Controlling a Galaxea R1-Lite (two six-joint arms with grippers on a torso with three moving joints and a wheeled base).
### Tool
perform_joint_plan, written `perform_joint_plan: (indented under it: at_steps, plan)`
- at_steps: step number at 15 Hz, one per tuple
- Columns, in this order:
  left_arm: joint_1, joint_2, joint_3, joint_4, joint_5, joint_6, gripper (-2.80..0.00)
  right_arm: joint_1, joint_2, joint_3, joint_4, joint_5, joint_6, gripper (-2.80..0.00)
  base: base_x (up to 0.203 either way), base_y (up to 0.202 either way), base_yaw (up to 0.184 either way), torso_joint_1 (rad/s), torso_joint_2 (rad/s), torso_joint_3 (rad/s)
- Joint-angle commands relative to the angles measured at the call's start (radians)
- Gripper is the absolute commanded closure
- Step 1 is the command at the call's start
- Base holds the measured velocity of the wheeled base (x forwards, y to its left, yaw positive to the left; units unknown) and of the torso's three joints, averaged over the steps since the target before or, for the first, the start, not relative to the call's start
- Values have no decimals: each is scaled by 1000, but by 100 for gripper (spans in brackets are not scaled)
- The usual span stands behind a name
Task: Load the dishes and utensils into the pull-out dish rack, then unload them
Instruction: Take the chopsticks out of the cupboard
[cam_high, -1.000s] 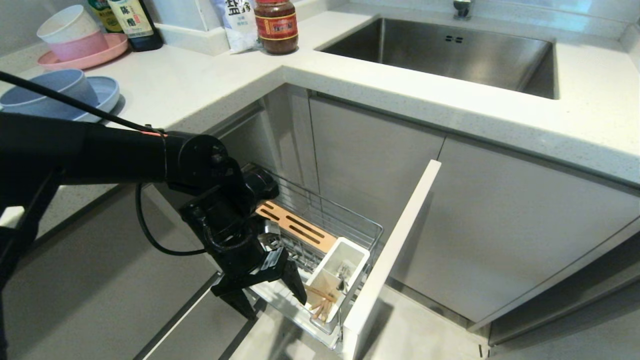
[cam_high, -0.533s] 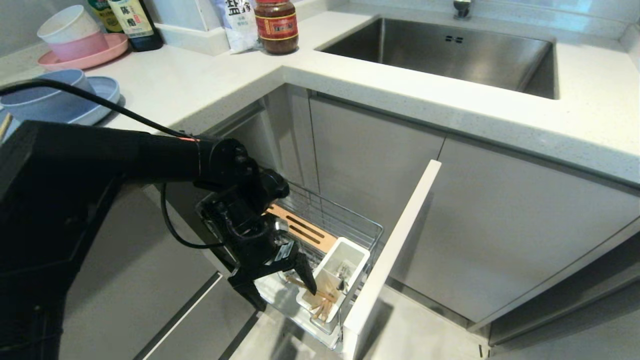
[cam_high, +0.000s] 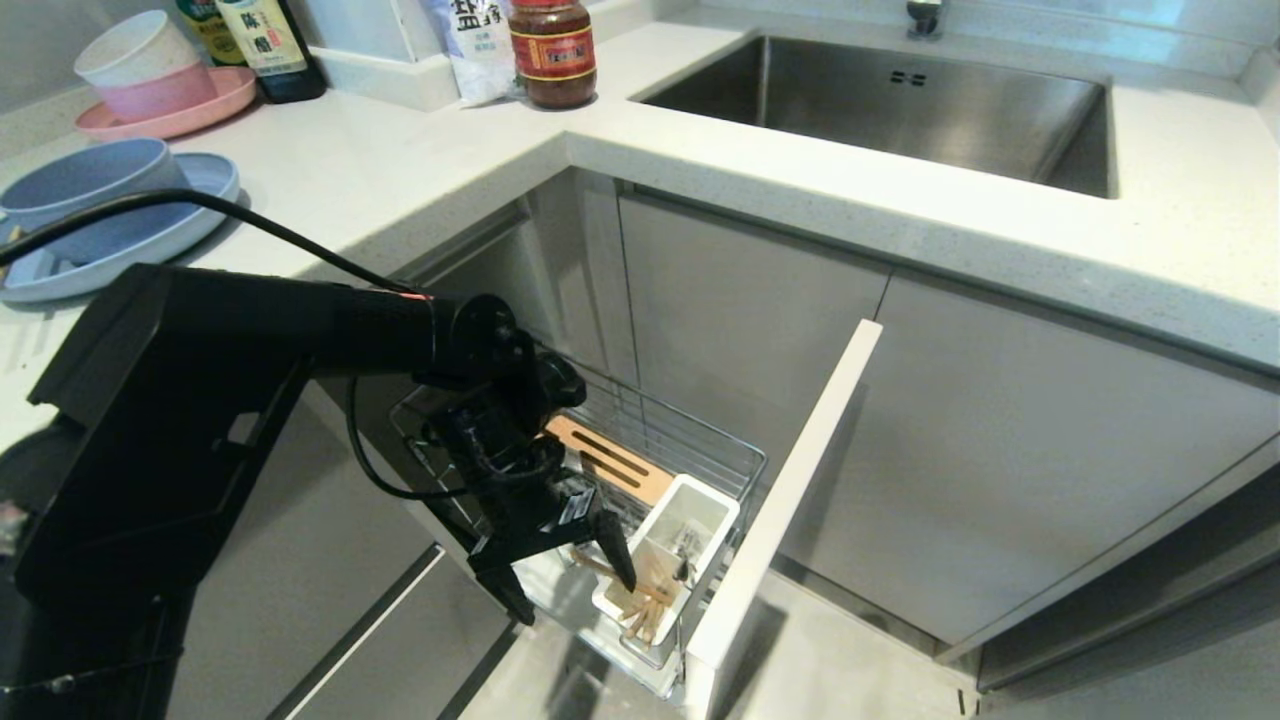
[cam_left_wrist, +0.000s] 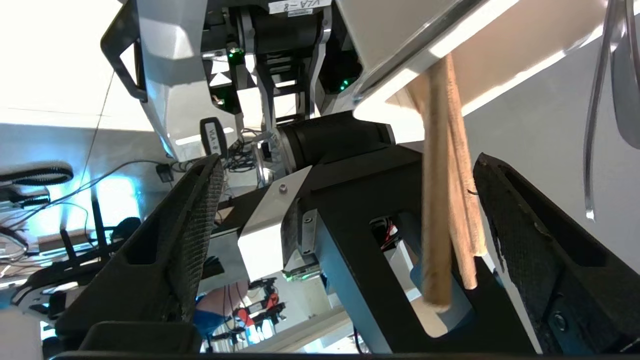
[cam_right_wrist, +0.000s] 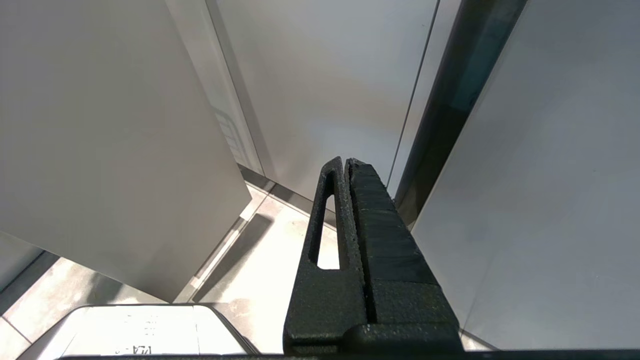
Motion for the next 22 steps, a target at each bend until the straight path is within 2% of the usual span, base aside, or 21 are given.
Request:
perform_joint_plan:
  at_steps: [1, 5, 16, 17, 18, 22]
  plan:
    - [4, 3, -5, 12, -3, 15, -280, 0, -4, 2, 0, 0, -1, 0, 0, 0, 0, 0, 0, 0]
    - [18, 3, -13, 27, -3, 33, -280, 0, -4, 2, 0, 0, -1, 0, 0, 0, 0, 0, 0, 0]
    - [13, 6, -13, 27, -13, 33, -280, 0, -4, 2, 0, 0, 0, 0, 0, 0, 0, 0, 0, 0]
    - [13, 6, -12, 27, -13, 33, -42, 0, -4, 2, 0, 0, -1, 0, 0, 0, 0, 0, 0, 0]
    - [13, 6, -12, 27, -13, 33, 0, 0, -4, 2, 0, 0, 0, 0, 0, 0, 0, 0, 0, 0]
    - [11, 6, -13, 27, -14, 33, 0, 0, -4, 2, 0, 0, -1, 0, 0, 0, 0, 0, 0, 0]
